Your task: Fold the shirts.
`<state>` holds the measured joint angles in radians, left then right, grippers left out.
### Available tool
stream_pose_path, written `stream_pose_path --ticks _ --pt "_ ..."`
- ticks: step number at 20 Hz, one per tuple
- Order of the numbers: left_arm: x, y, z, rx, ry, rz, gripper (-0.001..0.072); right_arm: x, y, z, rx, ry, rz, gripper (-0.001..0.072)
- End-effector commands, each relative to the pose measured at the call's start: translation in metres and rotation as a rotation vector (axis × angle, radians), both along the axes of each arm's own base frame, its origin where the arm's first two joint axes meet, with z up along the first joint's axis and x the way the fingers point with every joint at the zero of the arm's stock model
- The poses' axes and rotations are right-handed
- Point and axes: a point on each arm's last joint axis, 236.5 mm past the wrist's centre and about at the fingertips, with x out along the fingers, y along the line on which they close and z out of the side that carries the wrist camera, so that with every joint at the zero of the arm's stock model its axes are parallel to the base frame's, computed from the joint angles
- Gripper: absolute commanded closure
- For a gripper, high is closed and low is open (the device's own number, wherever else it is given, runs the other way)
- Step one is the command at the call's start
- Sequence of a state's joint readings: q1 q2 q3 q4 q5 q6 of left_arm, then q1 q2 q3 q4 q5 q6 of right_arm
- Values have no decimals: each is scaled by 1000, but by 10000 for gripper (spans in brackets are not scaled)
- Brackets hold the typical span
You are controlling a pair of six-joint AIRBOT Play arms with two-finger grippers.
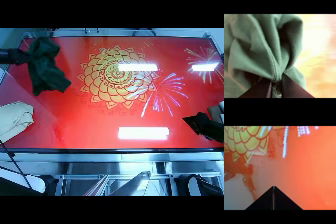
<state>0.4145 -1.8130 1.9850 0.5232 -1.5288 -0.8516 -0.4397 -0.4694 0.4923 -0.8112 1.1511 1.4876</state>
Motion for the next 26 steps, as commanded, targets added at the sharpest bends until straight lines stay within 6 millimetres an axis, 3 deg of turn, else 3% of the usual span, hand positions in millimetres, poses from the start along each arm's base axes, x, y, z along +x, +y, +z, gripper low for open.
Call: stream_pose_path --ticks 1,5,6,9,11,12,14,16,19,21,23,26 --pt "-69 -102 97 -255 -122 -352 691 -3 -7 -8 -44 23 0 683" --pt "-98 -171 83 -255 17 -467 689 -5 -10 -10 -60 30 0 682" --pt "-107 -188 75 -271 63 -505 567 -5 -10 -10 -60 30 0 682" --pt "-126 -221 51 -306 209 -559 -13 -5 -9 -10 -59 33 3 663" --pt "-126 -218 41 -300 262 -537 -3 -11 -3 -12 -57 45 39 257" --pt "-122 -209 31 -262 283 -506 -3 -13 3 -11 -52 38 78 230" --pt "-112 -175 -7 -109 353 -404 -3 -16 24 -1 -5 1 167 235" --pt "-110 -134 -59 81 461 -299 -2 -14 45 8 46 -37 232 235" --pt "-111 -106 -116 123 568 -183 -2 -4 78 -5 80 -21 316 236" --pt "-120 -105 -150 107 624 -154 -2 1 109 -35 89 42 367 236" --pt "-125 -105 -183 111 669 -121 -1 7 136 -76 76 134 401 236" --pt "-139 -112 -223 133 765 -146 0 -2 153 -139 143 353 387 235"
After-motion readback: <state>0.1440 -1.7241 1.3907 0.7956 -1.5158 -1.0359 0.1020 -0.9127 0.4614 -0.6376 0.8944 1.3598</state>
